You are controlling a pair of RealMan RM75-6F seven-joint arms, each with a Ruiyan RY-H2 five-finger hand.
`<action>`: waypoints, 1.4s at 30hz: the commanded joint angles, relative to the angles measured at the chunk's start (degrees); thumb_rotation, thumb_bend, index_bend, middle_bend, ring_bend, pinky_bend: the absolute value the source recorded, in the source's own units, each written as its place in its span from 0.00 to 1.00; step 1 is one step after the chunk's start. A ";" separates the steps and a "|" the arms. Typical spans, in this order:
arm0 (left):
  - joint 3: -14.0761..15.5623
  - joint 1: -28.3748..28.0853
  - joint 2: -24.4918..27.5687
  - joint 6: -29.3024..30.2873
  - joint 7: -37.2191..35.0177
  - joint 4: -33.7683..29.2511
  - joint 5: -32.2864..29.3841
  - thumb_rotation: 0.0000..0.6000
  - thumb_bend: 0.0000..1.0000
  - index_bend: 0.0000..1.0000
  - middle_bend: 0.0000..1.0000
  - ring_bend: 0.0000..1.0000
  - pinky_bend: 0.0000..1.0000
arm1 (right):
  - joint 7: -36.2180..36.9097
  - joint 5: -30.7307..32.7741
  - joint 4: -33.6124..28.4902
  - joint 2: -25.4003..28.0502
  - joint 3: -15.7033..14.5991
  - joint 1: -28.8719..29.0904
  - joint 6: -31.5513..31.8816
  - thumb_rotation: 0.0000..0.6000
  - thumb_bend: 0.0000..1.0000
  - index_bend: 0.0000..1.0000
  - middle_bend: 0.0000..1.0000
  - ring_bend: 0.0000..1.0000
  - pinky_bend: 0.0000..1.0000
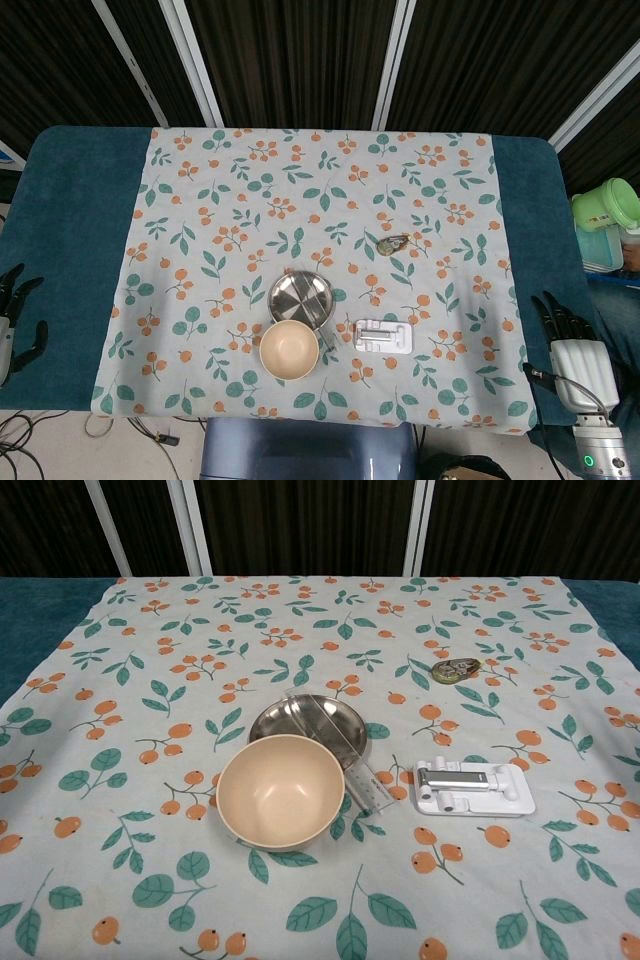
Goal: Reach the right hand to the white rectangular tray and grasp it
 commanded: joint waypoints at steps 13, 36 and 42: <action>-0.11 0.12 0.02 0.09 -0.14 -0.13 -0.30 1.00 0.49 0.17 0.03 0.04 0.00 | 0.89 -0.07 -0.37 0.59 0.18 -0.19 -0.82 1.00 0.20 0.06 0.07 0.17 0.25; -0.32 0.04 0.21 -0.66 0.04 -1.37 -1.30 1.00 0.49 0.16 0.03 0.04 0.00 | 2.30 3.34 -4.81 1.38 -0.60 6.43 -16.86 1.00 0.19 0.06 0.09 0.17 0.25; -0.60 -0.10 0.55 -1.01 -0.34 -1.79 -1.82 1.00 0.49 0.16 0.03 0.04 0.00 | -3.94 8.70 -8.02 -0.76 1.16 10.73 -23.67 1.00 0.18 0.06 0.09 0.16 0.25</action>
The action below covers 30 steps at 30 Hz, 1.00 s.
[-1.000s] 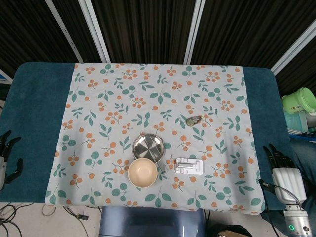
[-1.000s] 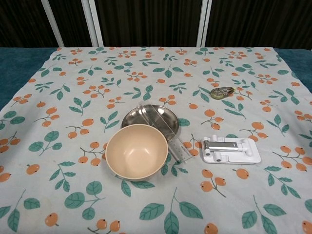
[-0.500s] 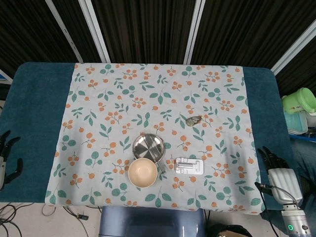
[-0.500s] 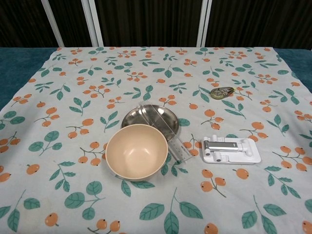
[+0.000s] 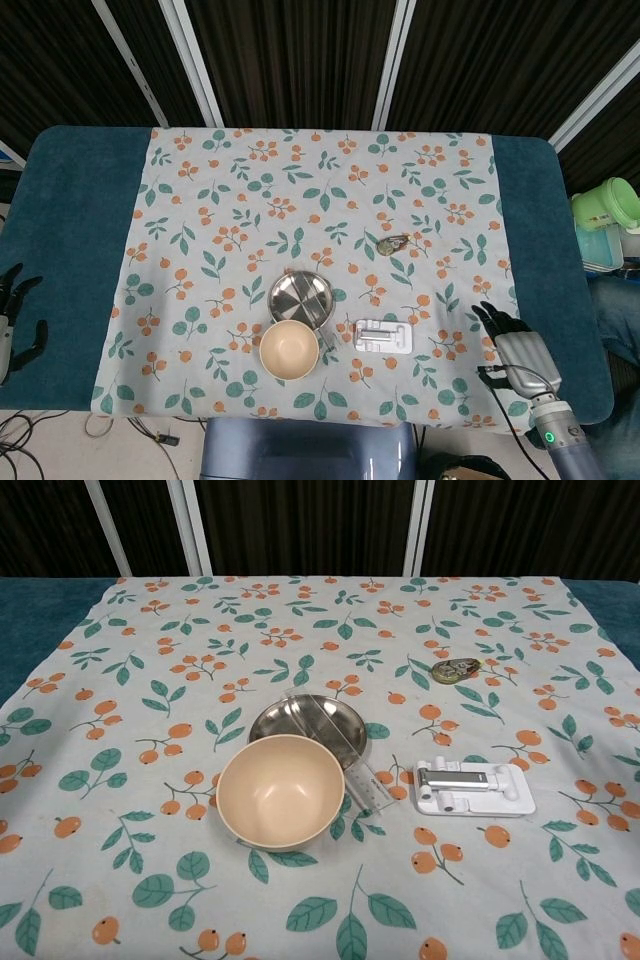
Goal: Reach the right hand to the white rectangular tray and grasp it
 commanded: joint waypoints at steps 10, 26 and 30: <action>-0.03 -0.06 0.16 -0.08 -0.23 -0.02 0.02 1.00 0.49 0.16 0.03 0.04 0.00 | -16.20 16.57 -7.89 -6.65 4.55 9.05 -8.19 1.00 0.17 0.06 0.09 0.15 0.25; 0.15 0.06 -0.16 0.34 0.00 0.89 0.51 1.00 0.49 0.16 0.03 0.04 0.00 | -27.87 30.48 -6.57 -17.33 6.07 14.93 -4.73 1.00 0.17 0.06 0.09 0.15 0.25; -0.13 -0.14 -0.32 0.11 0.07 0.92 0.12 1.00 0.49 0.16 0.03 0.04 0.00 | -29.41 31.67 -6.46 -18.63 6.03 15.87 -3.19 1.00 0.17 0.06 0.10 0.15 0.25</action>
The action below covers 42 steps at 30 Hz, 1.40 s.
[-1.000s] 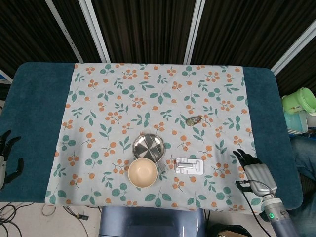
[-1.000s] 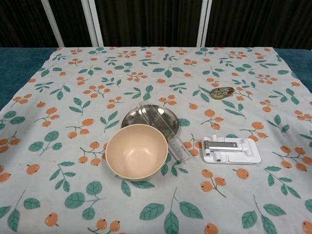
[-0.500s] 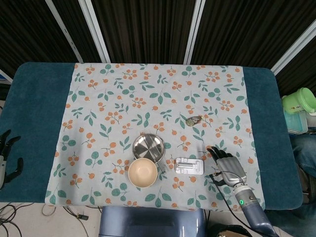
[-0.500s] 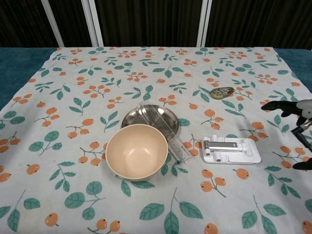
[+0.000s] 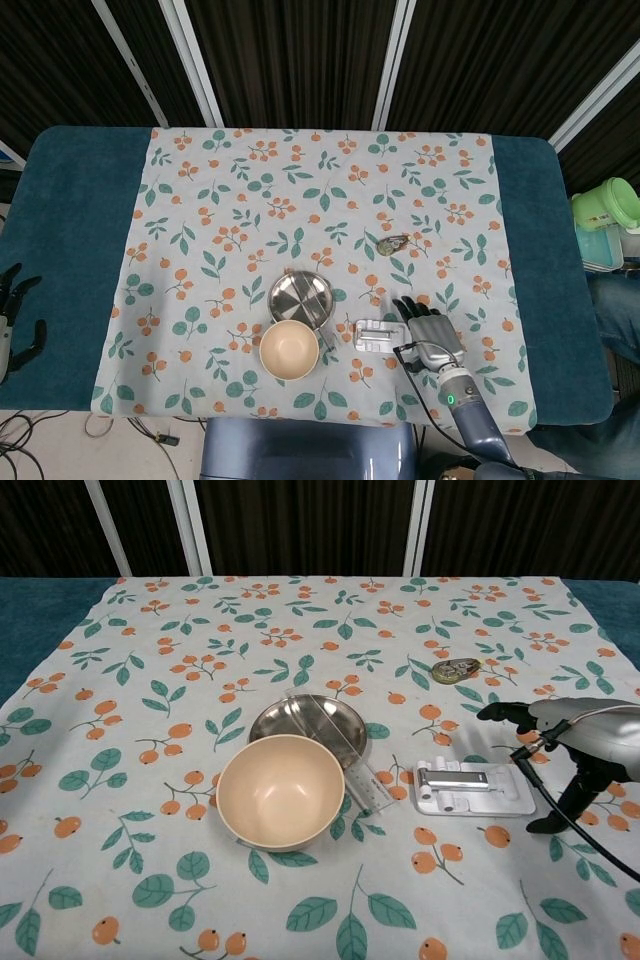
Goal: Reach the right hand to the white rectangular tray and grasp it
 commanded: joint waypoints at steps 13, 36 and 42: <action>-0.31 -0.45 0.15 -0.85 0.02 -0.65 -0.72 1.00 0.49 0.16 0.03 0.04 0.00 | -7.98 7.47 -0.90 -5.23 0.41 4.62 5.39 1.00 0.17 0.08 0.15 0.17 0.25; -0.47 -0.47 0.70 -1.17 -0.31 -1.44 -1.41 1.00 0.49 0.16 0.04 0.04 0.00 | -11.59 10.10 0.64 -10.59 0.00 9.03 8.78 1.00 0.19 0.28 0.30 0.31 0.25; -0.45 -0.35 0.62 -1.01 -0.35 -1.30 -1.46 1.00 0.49 0.16 0.04 0.04 0.00 | -10.66 10.82 1.40 -10.25 0.07 9.42 8.24 1.00 0.26 0.31 0.32 0.35 0.25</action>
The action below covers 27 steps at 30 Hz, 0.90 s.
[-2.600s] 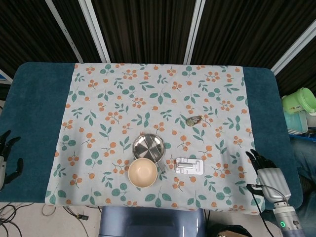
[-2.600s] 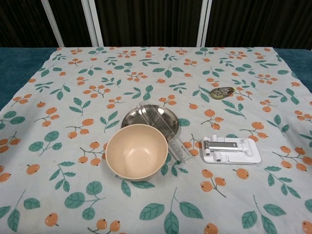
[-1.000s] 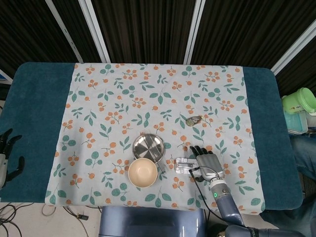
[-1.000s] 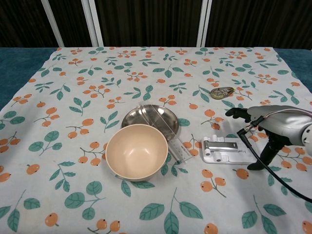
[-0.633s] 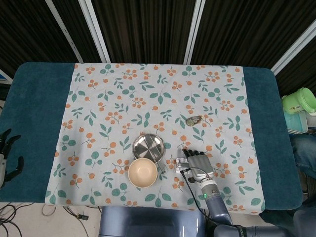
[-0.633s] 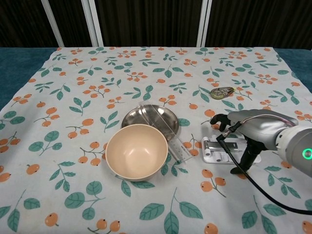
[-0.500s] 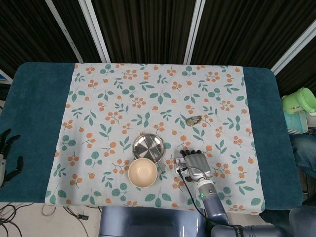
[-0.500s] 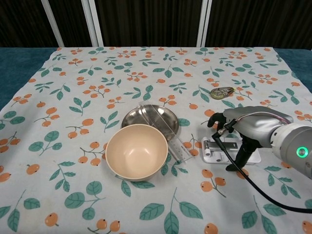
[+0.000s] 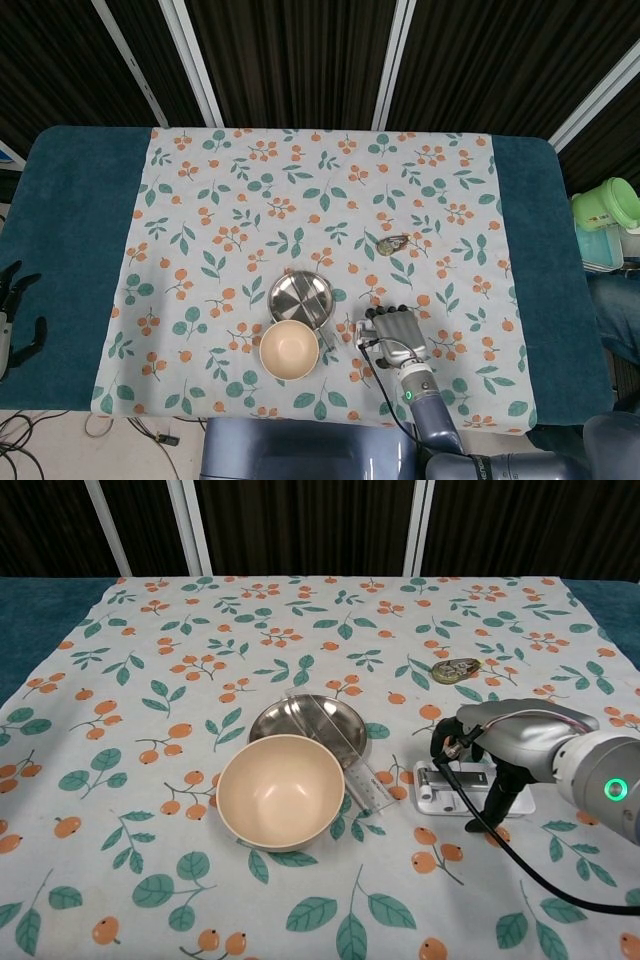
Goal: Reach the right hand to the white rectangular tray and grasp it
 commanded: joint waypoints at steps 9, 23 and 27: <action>0.05 0.02 -0.01 -0.09 0.05 0.05 -0.09 1.00 0.49 0.16 0.04 0.04 0.00 | 1.01 0.93 -0.36 0.92 -0.22 0.53 -0.34 1.00 0.39 0.33 0.36 0.43 0.29; 0.04 0.05 0.19 -0.13 0.04 -0.30 -0.20 1.00 0.49 0.17 0.04 0.04 0.00 | 5.60 -2.59 -2.00 4.24 0.53 0.82 -1.39 1.00 0.40 0.35 0.38 0.46 0.29; 0.09 0.04 0.21 -0.26 -0.12 -0.29 -0.20 1.00 0.49 0.17 0.04 0.04 0.00 | 8.88 -2.72 -3.95 7.30 1.35 0.44 -3.14 1.00 0.40 0.35 0.38 0.46 0.29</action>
